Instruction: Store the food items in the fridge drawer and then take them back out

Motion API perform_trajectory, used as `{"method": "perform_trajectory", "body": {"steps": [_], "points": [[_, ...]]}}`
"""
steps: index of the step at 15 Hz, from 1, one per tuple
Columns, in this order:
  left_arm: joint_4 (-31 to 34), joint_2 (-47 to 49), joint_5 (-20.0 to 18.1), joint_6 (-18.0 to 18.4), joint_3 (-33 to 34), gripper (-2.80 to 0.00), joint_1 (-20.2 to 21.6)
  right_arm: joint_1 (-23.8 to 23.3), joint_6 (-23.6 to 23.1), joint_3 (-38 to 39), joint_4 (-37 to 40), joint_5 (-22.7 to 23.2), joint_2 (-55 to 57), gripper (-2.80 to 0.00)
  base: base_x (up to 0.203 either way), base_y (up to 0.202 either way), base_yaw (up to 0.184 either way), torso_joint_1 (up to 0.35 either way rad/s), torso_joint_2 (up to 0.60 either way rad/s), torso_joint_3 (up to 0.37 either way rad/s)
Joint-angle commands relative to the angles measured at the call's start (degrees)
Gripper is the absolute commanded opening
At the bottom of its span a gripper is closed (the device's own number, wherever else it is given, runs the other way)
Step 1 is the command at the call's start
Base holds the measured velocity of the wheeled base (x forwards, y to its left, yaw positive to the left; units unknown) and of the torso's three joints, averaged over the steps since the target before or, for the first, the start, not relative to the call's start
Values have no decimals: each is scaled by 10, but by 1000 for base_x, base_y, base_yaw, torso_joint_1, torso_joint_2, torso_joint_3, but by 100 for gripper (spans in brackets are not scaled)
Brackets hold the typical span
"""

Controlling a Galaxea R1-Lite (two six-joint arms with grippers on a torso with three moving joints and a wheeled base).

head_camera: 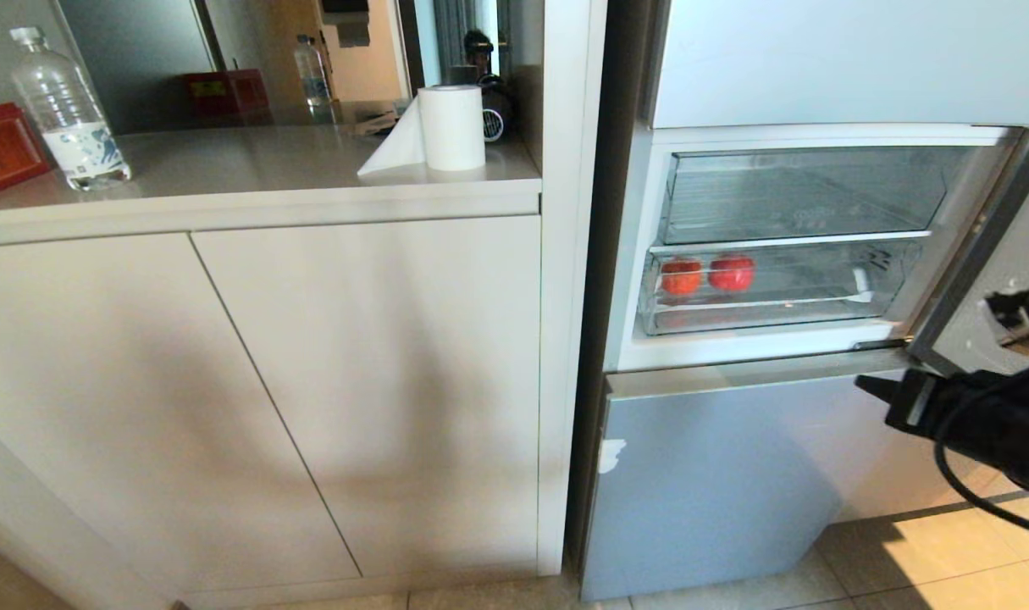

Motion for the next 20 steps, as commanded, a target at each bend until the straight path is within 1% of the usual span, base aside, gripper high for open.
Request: {"method": "perform_trajectory", "body": {"steps": [1, 3, 4, 7, 8, 9, 11, 12, 14, 18, 20], "points": [[0, 0, 0, 0, 1, -280, 0, 0, -2, 67, 18, 1, -172, -280, 0, 0, 0, 0, 0, 0], [0, 0, 0, 0, 0, -280, 0, -1, -12, 124, 67, -3, -314, -280, 0, 0, 0, 0, 0, 0], [0, 0, 0, -1, 0, -280, 0, -1, -25, 148, 96, -11, -383, -280, 0, 0, 0, 0, 0, 0], [0, 0, 1, 0, 0, -280, 0, -8, -87, 223, 181, -46, -589, -280, 0, 0, 0, 0, 0, 0], [0, 0, 0, 0, 0, -280, 0, -10, -110, 243, 222, -56, -649, -280, 0, 0, 0, 0, 0, 0], [0, 0, 0, 0, 0, -280, 0, -9, -132, 257, 270, -65, -703, -280, 0, 0, 0, 0, 0, 0], [0, 0, 0, -1, 0, -280, 0, -6, -164, 274, 332, -75, -789, -280, 0, 0, 0, 0, 0, 0], [0, 0, 1, 0, 1, -280, 0, -5, -175, 279, 347, -78, -814, -280, 0, 0, 0, 0, 0, 0], [0, 0, 0, 0, 0, -280, 1, -3, -212, 287, 368, -87, -817, -280, 0, 0, 0, 0, 0, 0], [0, 0, 0, -1, 0, -280, 0, -2, -209, 287, 368, -88, -817, -280, 0, 0, 0, 0, 0, 0], [0, 0, 0, -1, 1, -280, 0, -2, -209, 287, 367, -87, -817, -280, -2, -2, -87, 4, 3, 0]]}}
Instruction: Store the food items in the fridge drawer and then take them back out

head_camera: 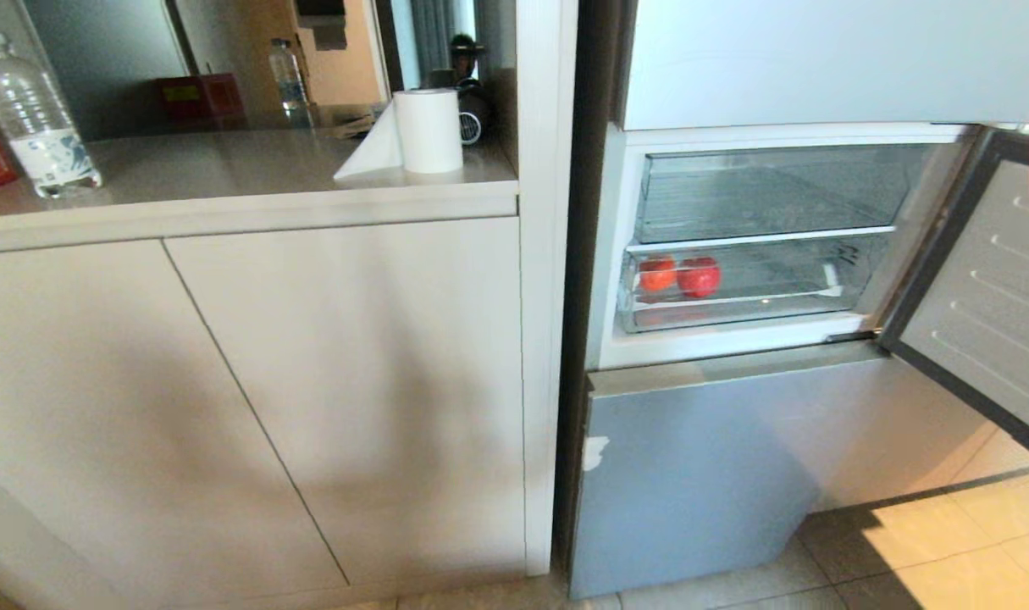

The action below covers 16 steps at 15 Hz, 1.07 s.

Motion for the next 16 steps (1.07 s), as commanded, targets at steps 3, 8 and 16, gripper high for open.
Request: {"method": "perform_trajectory", "body": {"steps": [3, 8, 16], "points": [[0, 0, 0, 0, 0, -280, 0, 0, -1, 1, 2, 1, -1, -280, -3, 6, -173, 2, 1, 2], [0, 1, 0, 0, 0, -280, 0, 0, 1, 1, 2, 0, -1, -280, -1, 9, -177, 2, 1, 2], [0, 0, 0, 0, 1, -280, 0, -3, 98, -61, -27, -10, 74, -280, 1, 6, -115, 4, 3, 0]]}}
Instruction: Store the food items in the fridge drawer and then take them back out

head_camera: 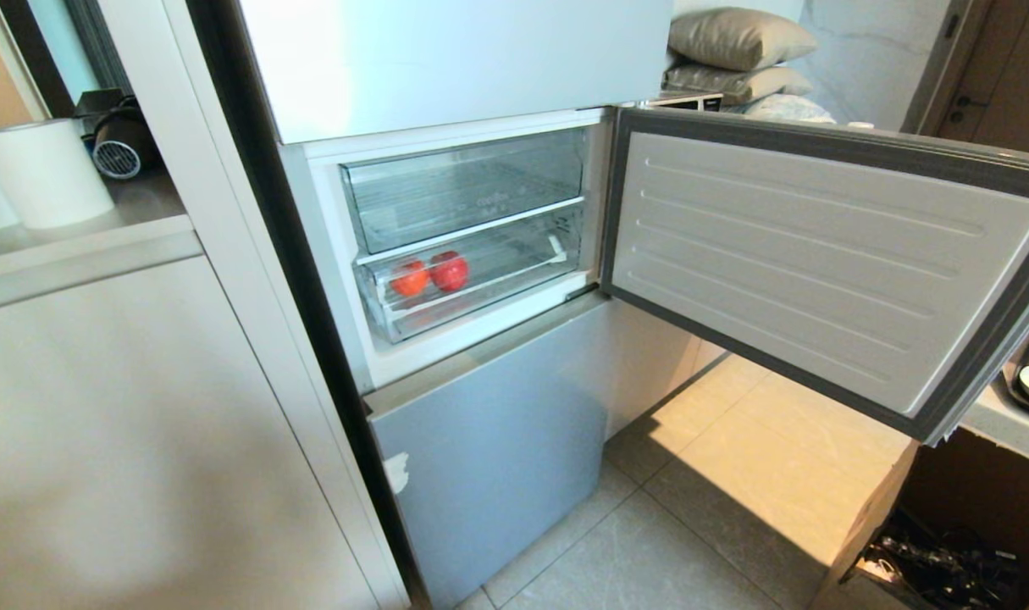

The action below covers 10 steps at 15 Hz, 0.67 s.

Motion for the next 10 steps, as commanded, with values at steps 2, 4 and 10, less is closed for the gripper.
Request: {"method": "perform_trajectory", "body": {"steps": [2, 4, 10], "points": [[-1, 0, 0, 0, 0, -280, 0, -27, 122, -88, -14, -14, 141, -280, 0, 0, 0, 0, 0, 0], [-1, 0, 0, 0, 0, -280, 0, -92, 210, -147, -56, -14, 278, -280, 0, 0, 0, 0, 0, 0], [-1, 0, 0, 0, 0, -280, 0, -413, 325, -229, -357, 112, 664, -280, 0, 0, 0, 0, 0, 0]]}}
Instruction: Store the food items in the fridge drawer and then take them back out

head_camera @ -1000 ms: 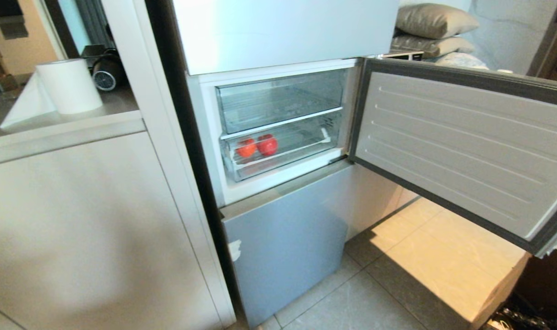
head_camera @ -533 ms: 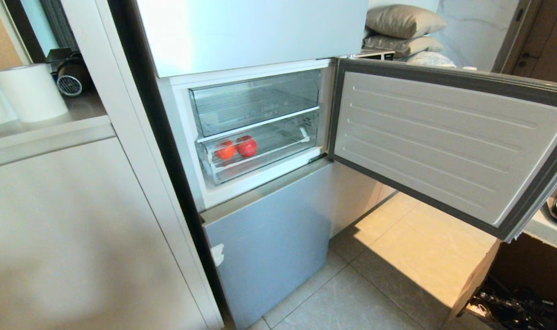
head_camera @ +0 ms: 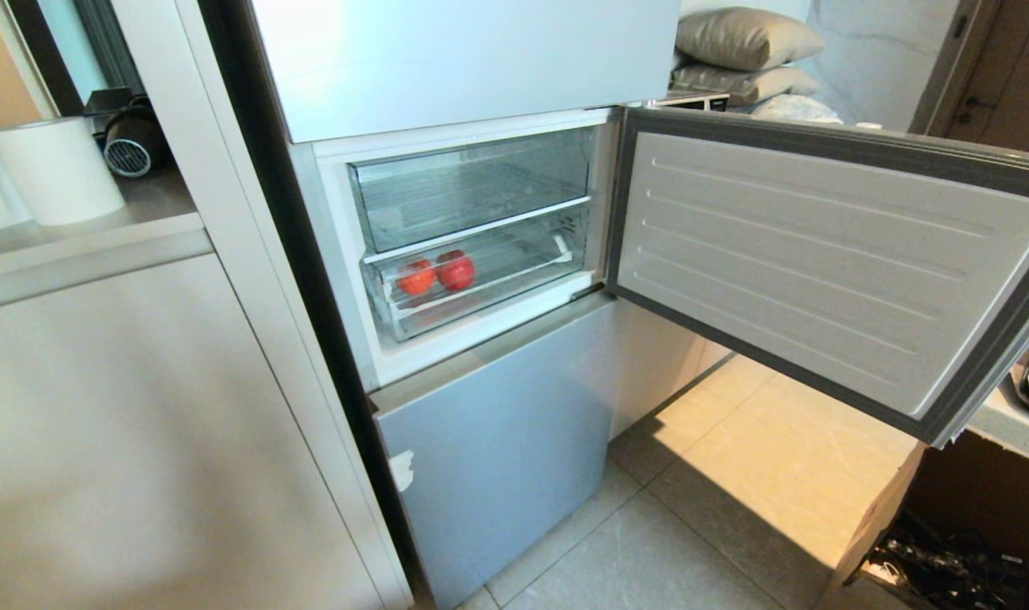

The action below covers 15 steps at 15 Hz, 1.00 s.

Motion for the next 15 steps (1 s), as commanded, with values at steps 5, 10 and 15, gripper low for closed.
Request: {"method": "perform_trajectory", "body": {"steps": [5, 10, 15], "points": [[0, 0, 0, 0, 0, -280, 0, -81, 86, -133, -157, 33, 305, -280, 0, 0, 0, 0, 0, 0], [0, 0, 0, 0, 0, -280, 0, -88, 157, -306, -120, 90, 439, -280, 0, 0, 0, 0, 0, 0], [0, 0, 0, 0, 1, -280, 0, -86, 209, -404, -85, 220, 536, -280, 0, 0, 0, 0, 0, 0]]}}
